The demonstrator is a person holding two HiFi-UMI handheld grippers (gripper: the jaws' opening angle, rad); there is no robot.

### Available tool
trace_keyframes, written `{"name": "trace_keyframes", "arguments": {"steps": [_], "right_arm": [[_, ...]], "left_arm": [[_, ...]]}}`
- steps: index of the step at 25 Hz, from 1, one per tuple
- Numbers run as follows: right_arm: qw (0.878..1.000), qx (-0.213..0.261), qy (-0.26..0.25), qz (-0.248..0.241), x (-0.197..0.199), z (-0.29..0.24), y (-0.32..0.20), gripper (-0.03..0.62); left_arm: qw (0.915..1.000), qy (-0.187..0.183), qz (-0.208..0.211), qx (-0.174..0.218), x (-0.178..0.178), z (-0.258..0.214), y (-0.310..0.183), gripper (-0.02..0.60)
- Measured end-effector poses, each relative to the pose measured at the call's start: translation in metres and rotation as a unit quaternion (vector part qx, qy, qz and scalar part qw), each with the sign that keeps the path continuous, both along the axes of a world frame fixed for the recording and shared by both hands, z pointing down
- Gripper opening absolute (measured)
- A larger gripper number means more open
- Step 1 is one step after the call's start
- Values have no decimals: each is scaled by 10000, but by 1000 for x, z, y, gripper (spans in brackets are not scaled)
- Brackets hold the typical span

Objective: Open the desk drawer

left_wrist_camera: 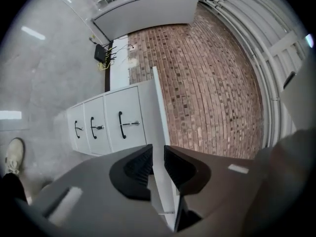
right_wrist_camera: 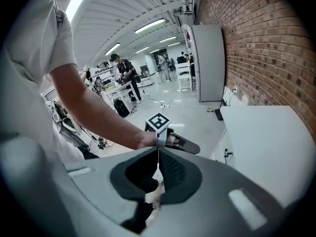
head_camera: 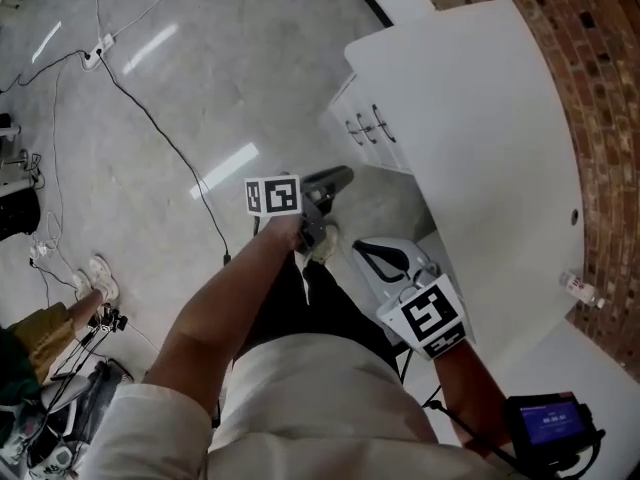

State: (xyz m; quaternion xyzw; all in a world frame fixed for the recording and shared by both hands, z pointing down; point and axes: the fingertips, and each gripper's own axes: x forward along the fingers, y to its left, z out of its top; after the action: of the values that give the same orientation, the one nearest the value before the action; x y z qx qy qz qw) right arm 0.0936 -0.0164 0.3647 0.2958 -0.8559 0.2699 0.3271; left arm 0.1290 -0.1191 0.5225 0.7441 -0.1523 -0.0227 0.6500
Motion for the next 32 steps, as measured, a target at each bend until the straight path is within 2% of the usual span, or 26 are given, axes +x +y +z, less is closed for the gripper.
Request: {"name": "trace_keyframes", "arguments": {"steps": [6, 18, 25, 32], "right_arm": [[9997, -53, 0, 222, 11, 4, -17, 8], [9979, -528, -140, 335, 19, 61, -15, 8], [9953, -908, 129, 317, 33, 87, -16, 8], [9872, -1483, 571, -113, 34, 120, -32, 8]], "left_arm": [[9996, 164, -165, -145, 26, 43, -36, 78], [9988, 115, -309, -351, 72, 137, -95, 83], [9982, 210, -368, -434, 97, 169, -109, 84], [9979, 347, -361, -413, 111, 177, -120, 85]]}}
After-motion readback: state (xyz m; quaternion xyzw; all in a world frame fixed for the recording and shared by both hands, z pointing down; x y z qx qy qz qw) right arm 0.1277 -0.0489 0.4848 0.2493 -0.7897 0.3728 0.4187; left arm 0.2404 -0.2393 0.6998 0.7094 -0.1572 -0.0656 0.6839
